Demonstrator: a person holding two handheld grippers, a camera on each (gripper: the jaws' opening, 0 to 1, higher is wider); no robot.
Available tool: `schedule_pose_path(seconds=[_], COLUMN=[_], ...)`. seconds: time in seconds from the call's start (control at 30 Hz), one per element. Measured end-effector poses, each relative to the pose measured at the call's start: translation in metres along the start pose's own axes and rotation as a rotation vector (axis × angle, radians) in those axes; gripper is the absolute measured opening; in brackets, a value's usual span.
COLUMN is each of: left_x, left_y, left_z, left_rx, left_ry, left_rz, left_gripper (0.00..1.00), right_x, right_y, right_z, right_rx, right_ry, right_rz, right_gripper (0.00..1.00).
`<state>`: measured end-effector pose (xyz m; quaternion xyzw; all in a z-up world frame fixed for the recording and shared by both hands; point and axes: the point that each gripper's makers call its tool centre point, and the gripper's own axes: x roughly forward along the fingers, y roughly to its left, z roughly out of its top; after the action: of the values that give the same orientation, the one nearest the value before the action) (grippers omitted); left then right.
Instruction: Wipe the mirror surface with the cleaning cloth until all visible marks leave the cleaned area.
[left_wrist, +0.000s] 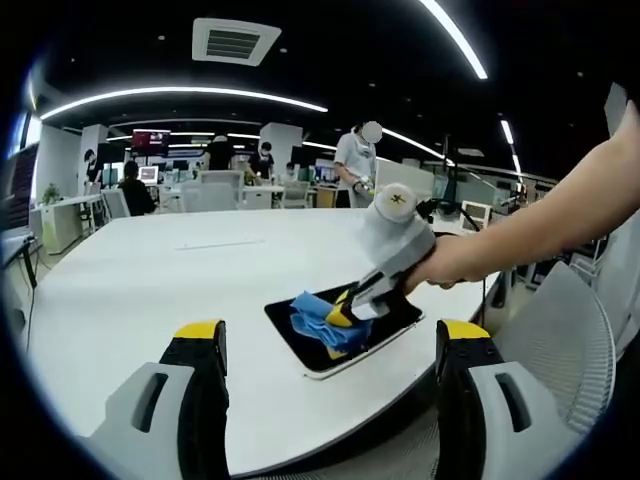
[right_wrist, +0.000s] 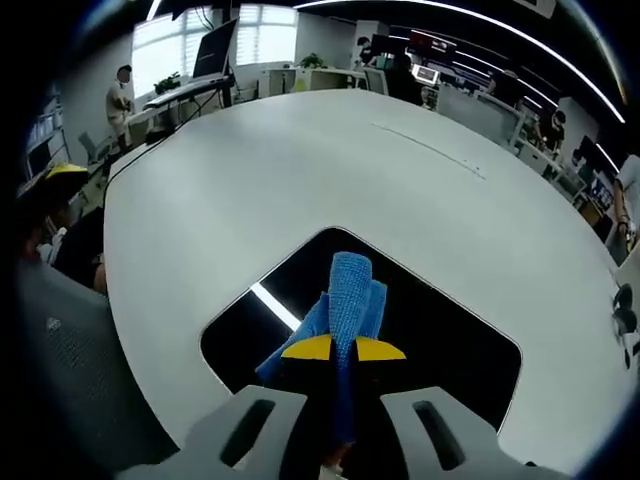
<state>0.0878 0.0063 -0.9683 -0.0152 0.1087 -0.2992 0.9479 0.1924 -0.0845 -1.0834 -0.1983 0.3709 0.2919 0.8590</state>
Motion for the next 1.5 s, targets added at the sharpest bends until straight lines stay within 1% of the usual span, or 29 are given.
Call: schedule_pose_path(seconds=[0.4,0.5,0.67,0.87,1.07,1.13,1.2,1.33,1.5], left_x=[0.0,0.0,0.0,0.0,0.0,0.0,0.0,-0.001,0.0], left_y=[0.002,0.002,0.002,0.002,0.002,0.002,0.002,0.001,0.0], left_z=[0.002,0.001,0.001,0.001,0.001,0.001,0.001,0.0,-0.002], left_rx=[-0.001,0.0,0.001,0.002,0.002,0.002,0.003,0.007,0.007], left_ry=[-0.009,-0.009,-0.008,-0.008,-0.008,-0.008,-0.007,-0.001,0.008], left_rz=[0.004,0.005,0.005,0.001,0.002,0.002,0.002,-0.003,-0.009], left_gripper=[0.84,0.84,0.84,0.84,0.84,0.84,0.84,0.84,0.84], right_x=[-0.012,-0.016,-0.023,-0.028,-0.031,-0.032,-0.032,-0.032,-0.032], right_y=[0.015,0.021,0.029,0.036,0.04,0.042,0.043,0.041,0.039], right_z=[-0.011,-0.015,-0.021,-0.025,-0.029,-0.031,-0.031,-0.03,-0.03], right_rx=[-0.008,-0.039,-0.054,-0.09,-0.091,-0.112,-0.133,-0.11,-0.038], right_ry=[-0.006,0.002,-0.003,-0.01,-0.019,-0.022,-0.036,-0.054,-0.087], right_rz=[0.01,0.03,0.042,0.042,0.046,0.052,0.038,0.036,0.047], right_gripper=[0.0,0.0,0.0,0.0,0.0,0.0,0.0,0.0,0.0])
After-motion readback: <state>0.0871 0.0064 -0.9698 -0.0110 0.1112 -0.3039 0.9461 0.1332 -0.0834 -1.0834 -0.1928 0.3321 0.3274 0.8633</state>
